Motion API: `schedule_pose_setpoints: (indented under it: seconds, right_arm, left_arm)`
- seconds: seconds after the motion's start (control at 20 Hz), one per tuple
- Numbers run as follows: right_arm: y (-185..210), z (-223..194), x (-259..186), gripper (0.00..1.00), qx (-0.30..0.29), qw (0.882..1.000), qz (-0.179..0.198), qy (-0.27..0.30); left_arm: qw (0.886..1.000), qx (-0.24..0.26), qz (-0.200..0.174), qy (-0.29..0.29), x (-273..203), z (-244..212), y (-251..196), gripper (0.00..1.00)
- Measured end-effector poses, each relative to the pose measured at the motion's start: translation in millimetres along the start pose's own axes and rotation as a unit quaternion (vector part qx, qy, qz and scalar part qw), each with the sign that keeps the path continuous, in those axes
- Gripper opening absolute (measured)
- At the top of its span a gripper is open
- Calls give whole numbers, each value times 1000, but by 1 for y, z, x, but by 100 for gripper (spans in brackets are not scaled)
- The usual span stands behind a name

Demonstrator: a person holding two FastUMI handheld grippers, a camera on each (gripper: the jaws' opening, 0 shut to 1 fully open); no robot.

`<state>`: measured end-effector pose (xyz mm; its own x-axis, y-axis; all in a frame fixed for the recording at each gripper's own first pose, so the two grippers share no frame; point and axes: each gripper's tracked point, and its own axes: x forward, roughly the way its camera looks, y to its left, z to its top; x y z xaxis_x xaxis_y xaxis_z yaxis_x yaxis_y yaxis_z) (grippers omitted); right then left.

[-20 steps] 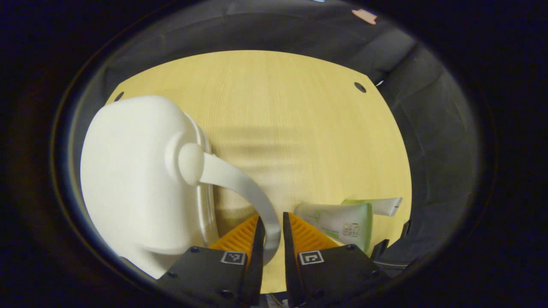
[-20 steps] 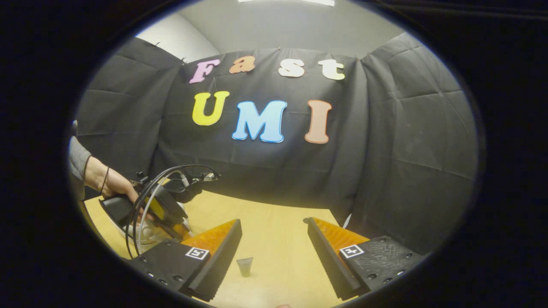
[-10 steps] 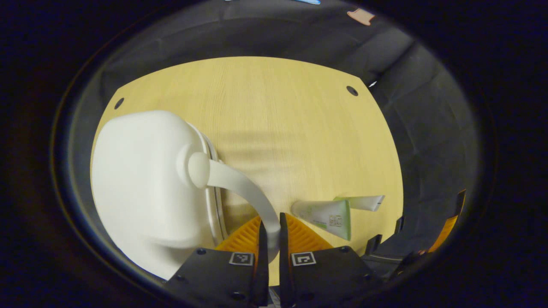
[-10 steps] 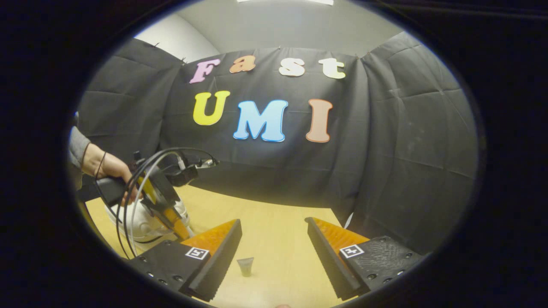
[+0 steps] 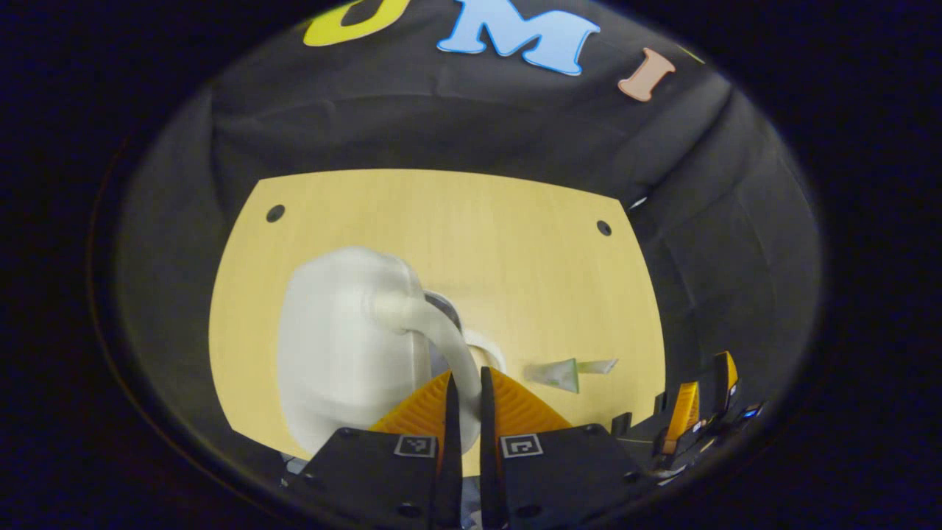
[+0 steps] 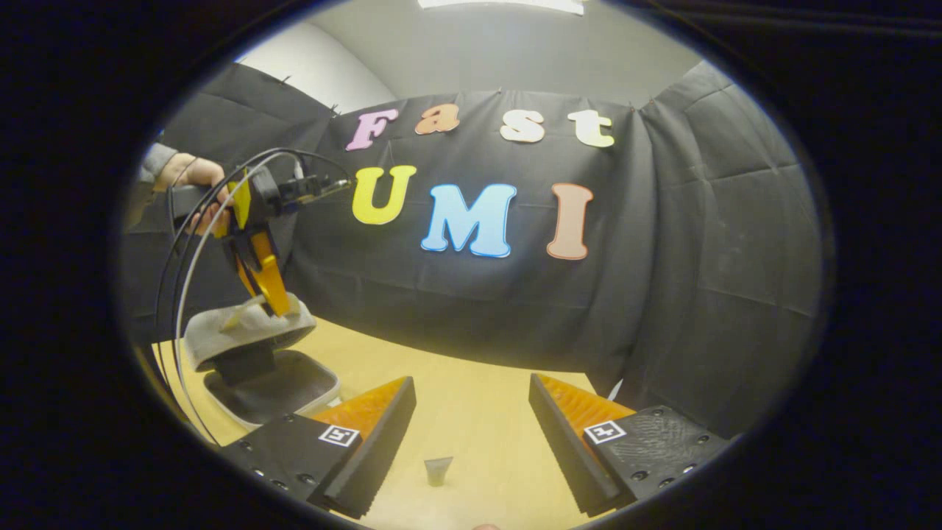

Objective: First open the suitcase, pack the skin care products into it, and then close the suitcase.

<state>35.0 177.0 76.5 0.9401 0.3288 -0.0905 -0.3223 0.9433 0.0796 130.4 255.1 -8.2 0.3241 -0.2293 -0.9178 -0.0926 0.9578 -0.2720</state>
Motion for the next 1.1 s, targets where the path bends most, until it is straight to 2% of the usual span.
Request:
schedule_pose_setpoints:
  seconds: [0.15,0.2,0.25,0.35,0.55,0.65,0.9,0.95,1.1]
  right_arm:
    - [17,12,3,94,11,1000,-3,-11]
    - [21,15,5,94,12,1000,-7,-13]
    - [25,17,6,94,11,1000,-14,-13]
    - [34,21,8,94,10,999,-31,-10]
    - [53,28,6,94,32,998,-59,-10]
    - [61,33,5,94,38,996,-76,-9]
    - [74,47,-2,94,39,993,-115,-9]
    - [76,50,-3,94,35,992,-121,-7]
    - [82,58,-6,94,33,990,-139,-13]
  left_arm:
    - [999,-17,13,-28,-45,23,59,20]
    - [999,-15,24,-38,-54,29,82,15]
    - [998,-4,39,-46,-61,34,103,18]
    - [995,25,81,-57,-76,41,156,17]
    - [989,36,135,-52,-83,45,260,17]
    - [986,41,151,-53,-72,46,307,17]
    - [986,40,161,-24,-25,31,410,17]
    - [986,37,163,-21,-13,21,430,14]
    - [987,4,163,-6,31,-5,477,14]
